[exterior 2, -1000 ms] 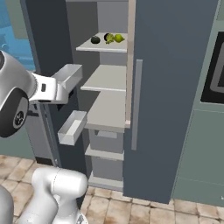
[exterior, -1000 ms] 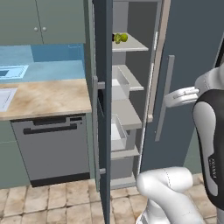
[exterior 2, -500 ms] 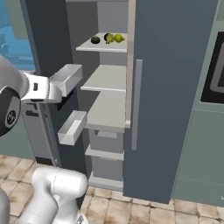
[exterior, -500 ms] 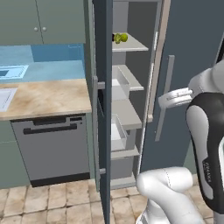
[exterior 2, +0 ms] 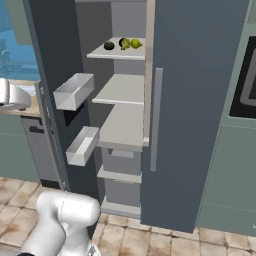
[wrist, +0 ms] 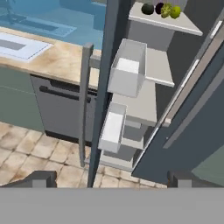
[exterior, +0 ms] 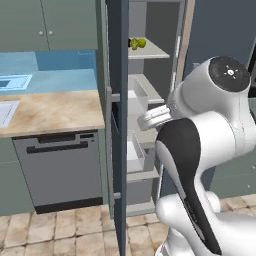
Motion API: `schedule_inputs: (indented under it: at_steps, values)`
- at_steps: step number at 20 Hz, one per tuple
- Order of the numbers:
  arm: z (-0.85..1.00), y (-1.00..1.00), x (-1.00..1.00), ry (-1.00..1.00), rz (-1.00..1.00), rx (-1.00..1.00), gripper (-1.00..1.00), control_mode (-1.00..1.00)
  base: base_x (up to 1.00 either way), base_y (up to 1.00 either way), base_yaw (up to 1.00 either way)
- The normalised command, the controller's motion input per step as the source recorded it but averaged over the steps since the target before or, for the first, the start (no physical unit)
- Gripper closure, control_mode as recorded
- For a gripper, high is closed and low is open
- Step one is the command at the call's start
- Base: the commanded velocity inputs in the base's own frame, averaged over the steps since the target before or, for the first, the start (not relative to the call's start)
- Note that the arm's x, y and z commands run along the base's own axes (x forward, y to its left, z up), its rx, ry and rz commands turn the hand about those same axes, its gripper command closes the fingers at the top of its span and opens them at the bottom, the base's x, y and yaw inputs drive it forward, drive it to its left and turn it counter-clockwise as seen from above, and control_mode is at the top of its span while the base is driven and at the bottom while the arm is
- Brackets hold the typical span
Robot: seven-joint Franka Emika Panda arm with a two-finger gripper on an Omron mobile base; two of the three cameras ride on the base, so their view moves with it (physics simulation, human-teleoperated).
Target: Take the broccoli and eggplant from the second highest rack and move them to the highest rack where the squash and pear are located, to maximize freezer space. Close the freezer door after rearranging.
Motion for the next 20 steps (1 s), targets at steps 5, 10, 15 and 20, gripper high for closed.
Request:
schedule_inputs:
  at_steps: [5,10,15,20]
  values:
    - [0.0,0.79,0.3,0.01,0.06,-0.11,-1.0,-1.0,0.0,0.0,0.0]
    - [-0.1,0.87,0.37,0.01,0.06,-0.11,1.0,-1.0,0.0,0.0,0.0]
    - [-0.05,0.38,0.63,0.04,0.0,-0.02,1.0,-1.0,0.0,0.0,0.0]
    - [-0.08,0.14,0.67,-0.07,0.02,-0.01,1.0,-1.0,0.0,0.0,0.0]
